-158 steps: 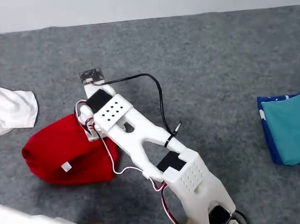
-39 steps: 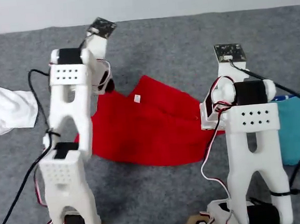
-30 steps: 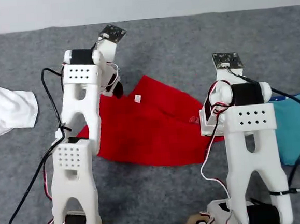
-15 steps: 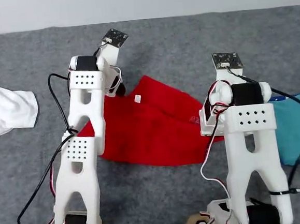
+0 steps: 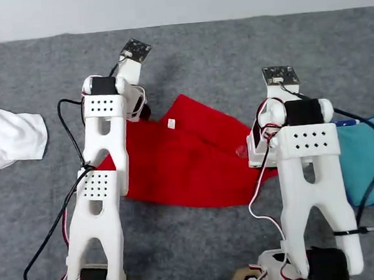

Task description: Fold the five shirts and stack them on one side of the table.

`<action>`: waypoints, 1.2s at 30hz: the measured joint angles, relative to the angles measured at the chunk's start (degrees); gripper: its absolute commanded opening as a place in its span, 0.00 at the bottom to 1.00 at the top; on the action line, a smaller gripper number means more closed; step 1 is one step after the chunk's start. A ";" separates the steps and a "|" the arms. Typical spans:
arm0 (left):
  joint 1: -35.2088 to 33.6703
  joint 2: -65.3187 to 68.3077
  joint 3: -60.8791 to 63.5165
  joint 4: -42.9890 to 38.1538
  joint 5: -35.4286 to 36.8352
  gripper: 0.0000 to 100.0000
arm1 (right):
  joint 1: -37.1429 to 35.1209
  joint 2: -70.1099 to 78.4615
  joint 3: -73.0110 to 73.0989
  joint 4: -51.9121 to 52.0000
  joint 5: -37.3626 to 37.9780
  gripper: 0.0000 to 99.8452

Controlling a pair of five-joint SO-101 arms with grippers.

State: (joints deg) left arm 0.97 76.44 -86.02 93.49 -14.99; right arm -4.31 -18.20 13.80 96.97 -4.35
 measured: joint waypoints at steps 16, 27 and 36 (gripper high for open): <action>2.81 0.00 0.00 3.78 -7.30 0.00 | 0.00 0.00 0.00 0.00 0.00 0.01; 2.81 -0.09 -3.34 5.27 -7.47 0.05 | -0.09 0.00 0.00 0.00 0.00 0.01; -1.67 -2.99 -3.34 5.36 -5.89 0.24 | -0.09 0.00 0.00 0.00 0.00 0.01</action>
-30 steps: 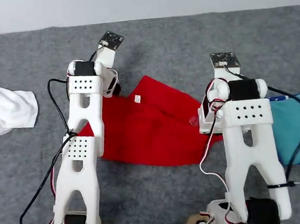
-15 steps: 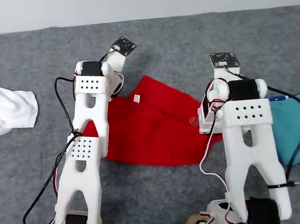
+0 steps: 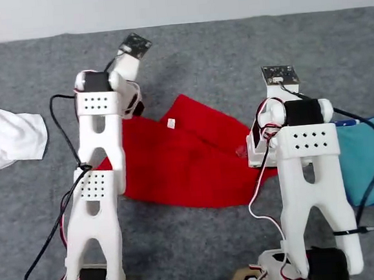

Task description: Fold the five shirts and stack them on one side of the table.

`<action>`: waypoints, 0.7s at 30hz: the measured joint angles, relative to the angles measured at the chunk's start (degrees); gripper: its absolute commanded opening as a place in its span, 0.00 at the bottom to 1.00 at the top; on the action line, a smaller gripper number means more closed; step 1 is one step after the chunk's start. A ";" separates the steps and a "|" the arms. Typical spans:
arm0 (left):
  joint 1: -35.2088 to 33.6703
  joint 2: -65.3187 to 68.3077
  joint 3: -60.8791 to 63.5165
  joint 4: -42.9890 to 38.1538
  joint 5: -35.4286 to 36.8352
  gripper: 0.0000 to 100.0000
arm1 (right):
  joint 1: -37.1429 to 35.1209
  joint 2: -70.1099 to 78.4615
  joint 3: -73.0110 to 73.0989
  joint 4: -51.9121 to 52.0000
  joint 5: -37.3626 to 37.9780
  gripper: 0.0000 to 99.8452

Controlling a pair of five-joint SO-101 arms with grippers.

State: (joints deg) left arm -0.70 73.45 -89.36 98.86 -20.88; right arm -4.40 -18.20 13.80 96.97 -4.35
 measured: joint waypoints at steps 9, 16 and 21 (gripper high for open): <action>-0.09 0.00 7.82 0.00 -2.11 0.24 | 0.09 0.00 0.00 0.00 0.00 0.01; 1.76 -0.79 12.22 -0.09 -2.29 0.09 | 0.09 0.00 0.00 0.00 0.00 0.01; 4.04 -0.88 12.57 0.35 -4.40 0.00 | 0.00 0.00 0.00 0.00 0.00 0.01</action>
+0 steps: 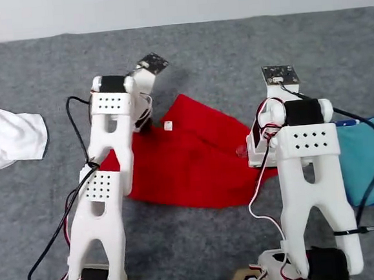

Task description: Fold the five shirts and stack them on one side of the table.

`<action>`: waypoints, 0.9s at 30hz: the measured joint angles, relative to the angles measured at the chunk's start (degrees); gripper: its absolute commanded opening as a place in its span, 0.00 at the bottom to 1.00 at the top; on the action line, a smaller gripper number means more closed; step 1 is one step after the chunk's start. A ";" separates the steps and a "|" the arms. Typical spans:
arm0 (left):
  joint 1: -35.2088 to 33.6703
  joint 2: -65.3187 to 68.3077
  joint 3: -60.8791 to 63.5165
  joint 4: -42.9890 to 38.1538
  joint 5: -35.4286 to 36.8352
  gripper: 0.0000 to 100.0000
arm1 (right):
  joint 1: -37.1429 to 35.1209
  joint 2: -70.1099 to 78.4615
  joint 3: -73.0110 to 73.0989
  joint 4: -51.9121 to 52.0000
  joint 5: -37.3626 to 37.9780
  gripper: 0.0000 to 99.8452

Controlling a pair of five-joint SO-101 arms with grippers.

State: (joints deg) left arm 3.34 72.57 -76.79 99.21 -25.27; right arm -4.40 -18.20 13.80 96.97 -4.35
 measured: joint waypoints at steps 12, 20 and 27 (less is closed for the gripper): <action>0.62 -10.20 -8.97 0.00 4.40 0.00 | 0.09 0.00 -13.36 3.25 0.00 0.01; 1.85 -22.15 -10.73 0.00 9.05 0.00 | 0.00 0.00 -14.42 3.25 0.88 0.01; -0.79 -23.65 -10.73 0.09 9.41 0.00 | 0.62 0.00 -20.84 3.25 2.81 0.01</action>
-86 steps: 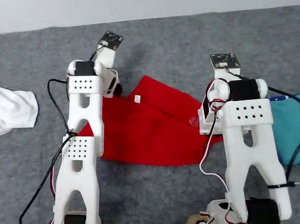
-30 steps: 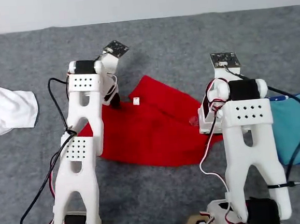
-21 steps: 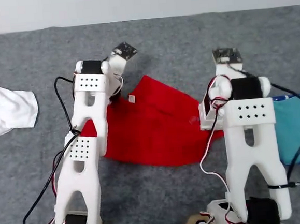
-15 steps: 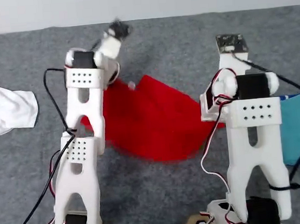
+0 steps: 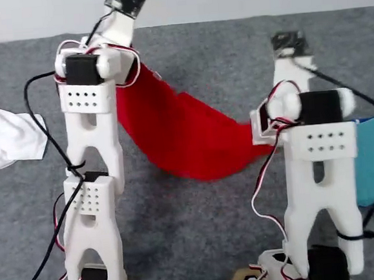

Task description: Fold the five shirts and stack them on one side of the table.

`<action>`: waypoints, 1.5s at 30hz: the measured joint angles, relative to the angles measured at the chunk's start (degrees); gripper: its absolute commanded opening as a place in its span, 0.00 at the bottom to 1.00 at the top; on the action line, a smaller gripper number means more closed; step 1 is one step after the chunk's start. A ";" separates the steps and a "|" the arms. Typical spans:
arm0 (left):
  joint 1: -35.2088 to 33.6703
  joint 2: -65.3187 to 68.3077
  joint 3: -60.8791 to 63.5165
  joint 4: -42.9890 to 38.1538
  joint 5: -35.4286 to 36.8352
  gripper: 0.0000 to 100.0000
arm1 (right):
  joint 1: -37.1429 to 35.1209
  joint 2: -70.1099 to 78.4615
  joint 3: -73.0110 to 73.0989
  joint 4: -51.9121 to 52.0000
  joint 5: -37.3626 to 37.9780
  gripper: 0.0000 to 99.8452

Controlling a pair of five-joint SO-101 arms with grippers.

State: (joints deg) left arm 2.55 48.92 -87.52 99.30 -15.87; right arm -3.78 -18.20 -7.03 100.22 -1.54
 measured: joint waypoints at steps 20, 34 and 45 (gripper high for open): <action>-2.02 -28.13 -1.58 0.09 0.00 0.00 | 10.99 0.00 -37.63 0.00 10.90 0.01; -0.53 -51.60 -2.20 0.09 0.18 0.00 | 10.99 -0.53 -68.92 0.00 14.33 0.01; -2.90 -61.45 -1.23 0.09 0.18 0.00 | 10.99 -1.23 -78.51 0.26 15.74 0.01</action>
State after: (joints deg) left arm -0.35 -12.53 -88.75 99.38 -15.69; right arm 7.21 -19.43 -85.54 100.48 14.20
